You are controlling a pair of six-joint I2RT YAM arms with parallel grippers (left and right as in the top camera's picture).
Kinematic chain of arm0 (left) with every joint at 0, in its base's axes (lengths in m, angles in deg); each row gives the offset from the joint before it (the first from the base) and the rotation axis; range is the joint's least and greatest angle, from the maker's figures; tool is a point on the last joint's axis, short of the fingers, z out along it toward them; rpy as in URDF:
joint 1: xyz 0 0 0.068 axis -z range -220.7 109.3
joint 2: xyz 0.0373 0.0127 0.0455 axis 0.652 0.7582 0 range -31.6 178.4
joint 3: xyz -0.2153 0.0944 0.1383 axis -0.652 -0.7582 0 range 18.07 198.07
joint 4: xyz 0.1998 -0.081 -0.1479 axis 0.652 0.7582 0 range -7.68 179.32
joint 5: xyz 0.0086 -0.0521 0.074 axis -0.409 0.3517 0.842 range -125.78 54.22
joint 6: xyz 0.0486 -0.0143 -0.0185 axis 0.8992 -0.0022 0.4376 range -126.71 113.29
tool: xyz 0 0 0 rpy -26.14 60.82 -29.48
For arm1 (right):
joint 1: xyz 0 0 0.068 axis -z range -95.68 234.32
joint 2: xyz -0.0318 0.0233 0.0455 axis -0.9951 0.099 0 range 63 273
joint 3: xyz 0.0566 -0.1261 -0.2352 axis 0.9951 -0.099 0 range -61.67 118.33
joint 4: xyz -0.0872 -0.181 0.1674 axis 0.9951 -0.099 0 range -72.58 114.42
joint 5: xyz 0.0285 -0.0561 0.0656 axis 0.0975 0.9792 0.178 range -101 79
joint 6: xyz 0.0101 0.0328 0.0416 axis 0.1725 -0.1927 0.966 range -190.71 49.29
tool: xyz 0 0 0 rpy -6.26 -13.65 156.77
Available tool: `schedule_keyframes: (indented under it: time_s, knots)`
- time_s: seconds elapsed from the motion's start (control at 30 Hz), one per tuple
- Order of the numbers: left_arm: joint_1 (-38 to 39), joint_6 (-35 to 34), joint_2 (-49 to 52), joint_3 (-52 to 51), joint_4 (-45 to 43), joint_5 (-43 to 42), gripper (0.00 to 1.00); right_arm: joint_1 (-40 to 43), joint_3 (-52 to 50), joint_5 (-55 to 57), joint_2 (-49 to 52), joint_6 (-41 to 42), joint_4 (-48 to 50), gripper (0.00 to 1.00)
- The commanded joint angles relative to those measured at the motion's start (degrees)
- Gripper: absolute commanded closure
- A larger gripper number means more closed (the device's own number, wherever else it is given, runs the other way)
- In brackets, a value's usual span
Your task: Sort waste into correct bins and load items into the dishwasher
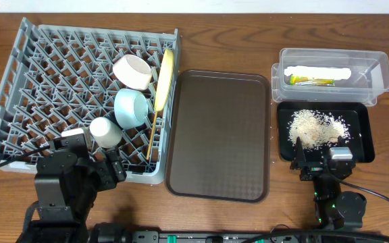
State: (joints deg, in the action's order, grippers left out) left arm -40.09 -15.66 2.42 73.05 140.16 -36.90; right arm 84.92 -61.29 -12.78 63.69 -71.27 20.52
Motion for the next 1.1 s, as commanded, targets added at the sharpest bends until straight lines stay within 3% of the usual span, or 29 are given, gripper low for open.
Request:
schedule_keyframes:
  time_s: [0.0, 0.77, 0.93, 1.07]
  knots:
    - [0.0, 0.8, 0.0, -0.1, -0.1, 0.1, 0.11, -0.5, -0.1, -0.6, -0.3, -0.3, -0.2, 0.01]
    - [0.0, 0.8, -0.6, -0.1, -0.1, 0.1, 0.11, -0.5, -0.1, -0.6, -0.3, -0.3, -0.2, 0.01]
    - [0.0, 1.4, -4.1, -1.2, 1.3, 0.8, 0.11, -0.5, -0.1, -0.6, -0.3, -0.3, -0.2, 0.01]
    - [0.0, 1.4, -9.7, -7.2, -2.7, 0.8, 0.11, -0.5, -0.1, -0.6, -0.3, -0.3, -0.2, 0.01]
